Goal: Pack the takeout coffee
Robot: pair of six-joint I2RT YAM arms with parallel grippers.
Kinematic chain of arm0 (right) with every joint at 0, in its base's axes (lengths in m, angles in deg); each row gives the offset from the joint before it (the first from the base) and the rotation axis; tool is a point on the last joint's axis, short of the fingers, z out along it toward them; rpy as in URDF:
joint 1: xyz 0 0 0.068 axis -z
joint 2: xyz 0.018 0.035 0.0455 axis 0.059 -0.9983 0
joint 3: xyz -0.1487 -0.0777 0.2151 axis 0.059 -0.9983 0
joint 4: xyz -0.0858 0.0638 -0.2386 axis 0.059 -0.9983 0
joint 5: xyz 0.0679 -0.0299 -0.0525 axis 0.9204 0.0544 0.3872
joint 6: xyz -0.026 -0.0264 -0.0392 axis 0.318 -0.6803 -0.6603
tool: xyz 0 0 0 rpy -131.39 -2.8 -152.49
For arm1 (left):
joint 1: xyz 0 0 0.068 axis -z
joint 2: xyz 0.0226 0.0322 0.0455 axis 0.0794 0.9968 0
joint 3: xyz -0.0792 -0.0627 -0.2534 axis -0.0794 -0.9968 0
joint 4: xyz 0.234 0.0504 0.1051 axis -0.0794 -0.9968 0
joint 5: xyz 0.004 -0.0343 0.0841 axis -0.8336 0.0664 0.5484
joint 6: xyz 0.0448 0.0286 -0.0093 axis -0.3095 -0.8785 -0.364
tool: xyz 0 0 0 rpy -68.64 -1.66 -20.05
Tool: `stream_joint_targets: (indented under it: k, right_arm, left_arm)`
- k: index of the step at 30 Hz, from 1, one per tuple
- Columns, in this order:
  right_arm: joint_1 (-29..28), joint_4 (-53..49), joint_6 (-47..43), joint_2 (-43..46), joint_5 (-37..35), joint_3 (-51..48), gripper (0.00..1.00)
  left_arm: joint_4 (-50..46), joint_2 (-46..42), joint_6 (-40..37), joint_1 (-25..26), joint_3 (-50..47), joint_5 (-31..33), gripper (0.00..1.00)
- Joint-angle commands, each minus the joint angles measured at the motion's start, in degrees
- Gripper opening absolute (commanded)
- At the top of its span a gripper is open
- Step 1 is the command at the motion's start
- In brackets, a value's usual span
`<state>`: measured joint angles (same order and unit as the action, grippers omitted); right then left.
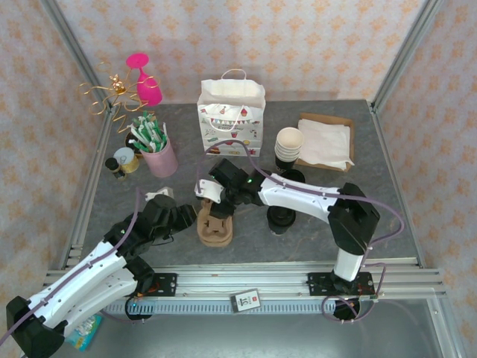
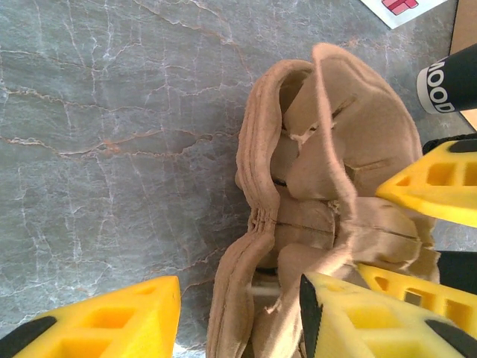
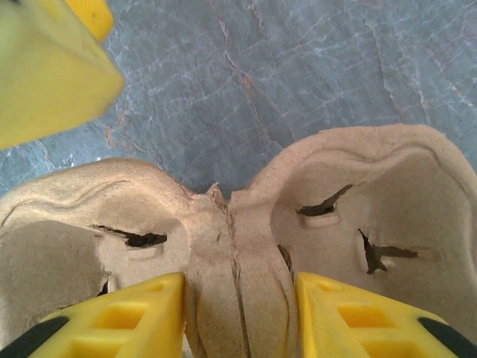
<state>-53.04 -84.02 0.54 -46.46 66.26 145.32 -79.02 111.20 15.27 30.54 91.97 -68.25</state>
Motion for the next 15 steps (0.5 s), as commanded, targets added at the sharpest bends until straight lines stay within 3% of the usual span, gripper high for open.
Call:
stream_joint_targets:
  k: [1, 15]
  right_arm:
    - [0.44, -1.38, 1.42, 2.54, -1.75, 0.26, 0.41]
    - [0.62, -3.37, 6.29, 4.81, -8.57, 0.68, 0.41]
  left_arm:
    - [0.21, -0.46, 0.57, -0.46, 1.85, 1.19, 0.48]
    - [-1.55, -0.79, 0.47, -0.46, 3.24, 4.03, 0.48]
